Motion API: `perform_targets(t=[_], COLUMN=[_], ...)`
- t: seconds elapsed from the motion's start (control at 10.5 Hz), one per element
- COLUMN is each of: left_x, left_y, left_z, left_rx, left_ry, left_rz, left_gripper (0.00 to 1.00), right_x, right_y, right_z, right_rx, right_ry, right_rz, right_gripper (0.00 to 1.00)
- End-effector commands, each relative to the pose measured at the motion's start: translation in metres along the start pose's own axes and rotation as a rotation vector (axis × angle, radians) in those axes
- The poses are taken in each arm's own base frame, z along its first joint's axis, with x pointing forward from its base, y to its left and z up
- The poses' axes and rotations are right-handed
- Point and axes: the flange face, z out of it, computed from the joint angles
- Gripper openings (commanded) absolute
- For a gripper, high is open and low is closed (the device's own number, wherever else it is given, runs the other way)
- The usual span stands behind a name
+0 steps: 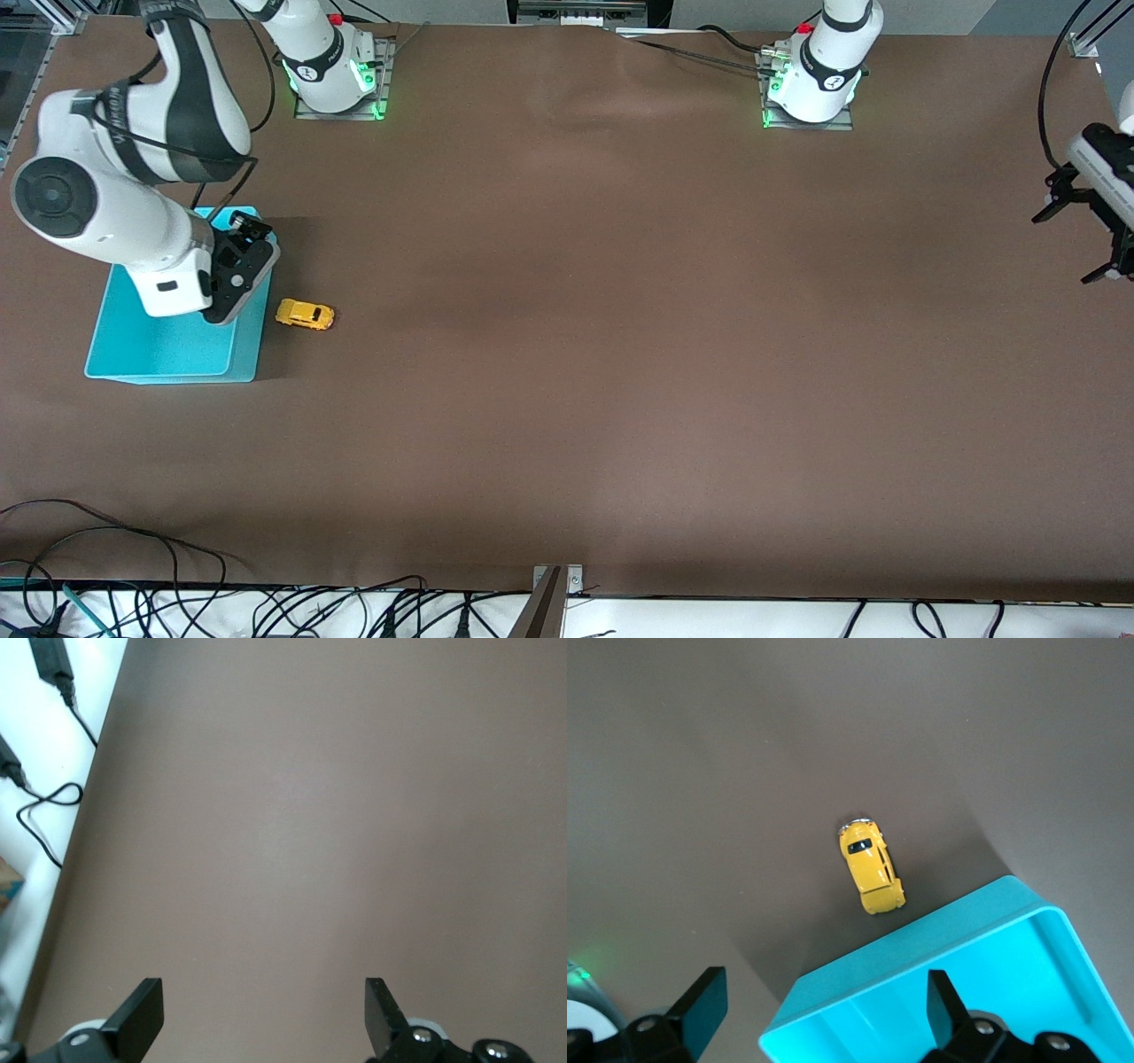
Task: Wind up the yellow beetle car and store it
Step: 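Grasp the car with the right gripper while the left gripper withdraws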
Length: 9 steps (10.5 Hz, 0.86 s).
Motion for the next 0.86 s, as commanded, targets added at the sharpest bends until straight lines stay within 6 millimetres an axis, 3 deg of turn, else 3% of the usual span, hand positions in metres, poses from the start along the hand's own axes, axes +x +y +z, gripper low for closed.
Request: perform_targets(t=[0.0, 0.1, 0.19, 0.48, 0.57, 0.67, 0.76], left_x=[0.009, 0.015, 0.033, 0.077, 0.094, 0.103, 0.109], left_y=[0.002, 0.004, 0.011, 0.024, 0.029, 0.031, 0.033], left_z=[-0.035, -0.057, -0.066, -0.076, -0.074, -0.082, -0.078], left_rx=[-0.035, -0.030, -0.035, -0.032, -0.038, -0.026, -0.028], left_ry=[-0.035, -0.072, -0.115, -0.171, -0.188, -0.183, -0.197], left_rz=[-0.166, -0.247, -0.335, -0.562, -0.652, -0.783, -0.896], left_gripper=[1.00, 1.00, 1.00, 1.00, 1.00, 1.00, 1.00], right_x=[0.009, 0.012, 0.015, 0.009, 0.002, 0.002, 0.000], right_y=[-0.019, -0.016, -0.009, 0.021, 0.028, 0.028, 0.033], right_z=[0.039, 0.063, 0.087, 0.148, 0.161, 0.168, 0.182], right_rx=[-0.082, -0.107, -0.102, -0.114, -0.104, -0.101, -0.102], right_ry=[0.017, 0.041, 0.043, 0.062, 0.060, 0.060, 0.066], right_rz=[-0.124, -0.190, -0.232, -0.314, -0.318, -0.320, -0.312], right_gripper=[1.00, 1.00, 1.00, 1.00, 1.00, 1.00, 1.00])
